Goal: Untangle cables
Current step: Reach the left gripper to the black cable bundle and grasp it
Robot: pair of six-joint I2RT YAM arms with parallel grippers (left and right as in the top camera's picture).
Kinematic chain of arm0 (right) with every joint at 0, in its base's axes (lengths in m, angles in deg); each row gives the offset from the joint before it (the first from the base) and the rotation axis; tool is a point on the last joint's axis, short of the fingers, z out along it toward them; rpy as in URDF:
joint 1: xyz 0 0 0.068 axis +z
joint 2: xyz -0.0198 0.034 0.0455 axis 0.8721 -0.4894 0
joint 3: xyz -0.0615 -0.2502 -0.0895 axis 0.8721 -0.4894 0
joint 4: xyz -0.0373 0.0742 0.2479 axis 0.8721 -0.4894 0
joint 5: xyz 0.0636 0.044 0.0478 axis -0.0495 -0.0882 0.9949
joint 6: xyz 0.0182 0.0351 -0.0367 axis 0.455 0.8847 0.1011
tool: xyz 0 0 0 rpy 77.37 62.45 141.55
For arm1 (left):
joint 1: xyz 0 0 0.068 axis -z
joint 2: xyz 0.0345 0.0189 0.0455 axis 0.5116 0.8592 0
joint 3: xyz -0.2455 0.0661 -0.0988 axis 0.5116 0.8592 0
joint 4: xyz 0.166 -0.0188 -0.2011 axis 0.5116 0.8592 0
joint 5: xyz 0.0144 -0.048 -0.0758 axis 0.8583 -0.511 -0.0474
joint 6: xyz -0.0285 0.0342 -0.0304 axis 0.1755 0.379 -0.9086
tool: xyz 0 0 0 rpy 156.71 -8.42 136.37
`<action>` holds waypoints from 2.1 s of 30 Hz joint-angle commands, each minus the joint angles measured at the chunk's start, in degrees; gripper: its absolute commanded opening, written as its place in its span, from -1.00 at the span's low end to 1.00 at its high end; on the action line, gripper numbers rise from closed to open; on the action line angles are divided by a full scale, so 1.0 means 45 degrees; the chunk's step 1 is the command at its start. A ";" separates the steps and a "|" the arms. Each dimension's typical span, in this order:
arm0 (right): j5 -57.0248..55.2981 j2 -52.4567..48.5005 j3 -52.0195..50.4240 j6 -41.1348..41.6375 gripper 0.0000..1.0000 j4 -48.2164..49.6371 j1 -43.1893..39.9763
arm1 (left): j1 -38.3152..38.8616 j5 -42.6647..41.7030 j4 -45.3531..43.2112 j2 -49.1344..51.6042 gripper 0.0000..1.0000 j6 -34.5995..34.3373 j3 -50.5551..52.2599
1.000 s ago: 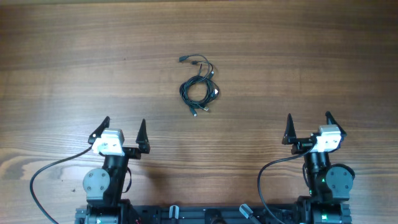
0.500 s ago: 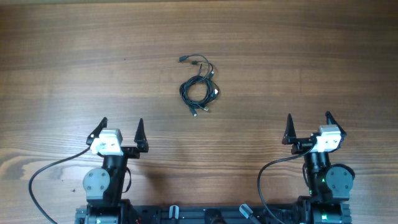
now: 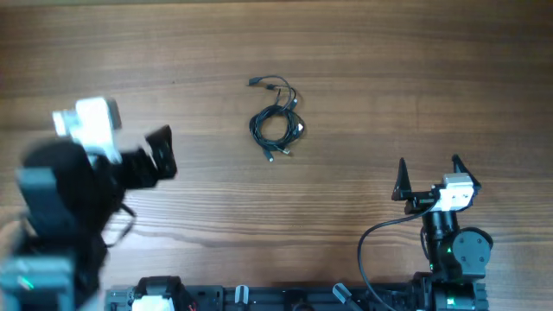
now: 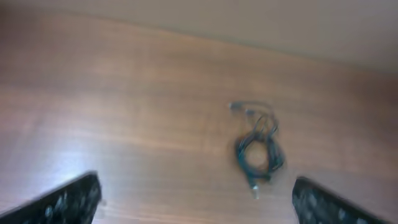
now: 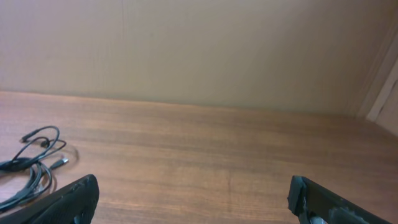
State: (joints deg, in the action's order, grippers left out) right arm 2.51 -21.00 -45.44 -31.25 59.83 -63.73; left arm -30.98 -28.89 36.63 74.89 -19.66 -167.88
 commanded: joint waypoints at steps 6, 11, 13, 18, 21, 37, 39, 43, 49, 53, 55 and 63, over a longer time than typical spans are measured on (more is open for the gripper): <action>0.0136 0.0083 -0.0015 -0.0102 1.00 0.0049 -0.0010 | 0.0525 -0.5814 0.4017 0.8757 1.00 -0.0272 -1.1691; 0.0136 0.0083 -0.0015 -0.0102 1.00 0.0049 -0.0010 | 0.1341 -0.3701 0.3002 1.0943 0.99 -0.2307 -1.1759; 0.0136 0.0083 -0.0015 -0.0102 1.00 0.0049 -0.0010 | 0.1758 -0.2021 0.3429 1.1987 1.00 -0.2477 -1.1759; 0.0136 0.0083 -0.0015 -0.0102 1.00 0.0049 -0.0010 | 0.2686 -0.2030 0.3789 1.4868 1.00 -0.2492 -1.1744; 0.0136 0.0083 -0.0015 -0.0102 0.99 0.0049 -0.0010 | 0.3031 -0.1894 0.3818 1.6271 1.00 -0.2662 -1.1725; 0.0136 0.0083 -0.0015 -0.0102 1.00 0.0049 -0.0010 | 0.3988 -0.0534 0.1792 1.9904 0.73 -0.7422 -1.1589; 0.0136 0.0083 -0.0015 -0.0097 1.00 0.0049 -0.0010 | 0.4080 -0.0534 0.0976 1.9953 0.60 -0.9690 -1.1570; 0.0136 0.0083 -0.0015 -0.0102 1.00 0.0049 -0.0010 | 0.4566 -0.0534 -0.0102 2.0031 0.63 -1.1759 -1.1550; 0.0136 0.0083 -0.0015 -0.0097 1.00 0.0049 -0.0010 | 0.5775 0.0617 -0.0578 2.0089 0.79 -1.2478 -1.1550; 0.0136 0.0083 -0.0015 -0.0102 0.99 0.0049 -0.0010 | 0.6479 0.1540 -0.0578 2.0264 0.79 -1.2478 -1.1550; 0.0136 0.0083 -0.0015 -0.0102 1.00 0.0049 -0.0010 | 0.6577 0.1613 -0.0573 2.0444 0.78 -1.2473 -1.1550; 0.0131 0.0083 -0.0015 -0.0097 1.00 0.0049 -0.0010 | 0.6484 0.1982 -0.0321 2.1036 -0.74 -1.1084 -1.1536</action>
State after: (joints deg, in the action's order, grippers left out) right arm 2.64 -21.04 -45.44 -31.40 59.81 -63.73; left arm -1.29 -22.83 34.77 168.44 -74.06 -220.03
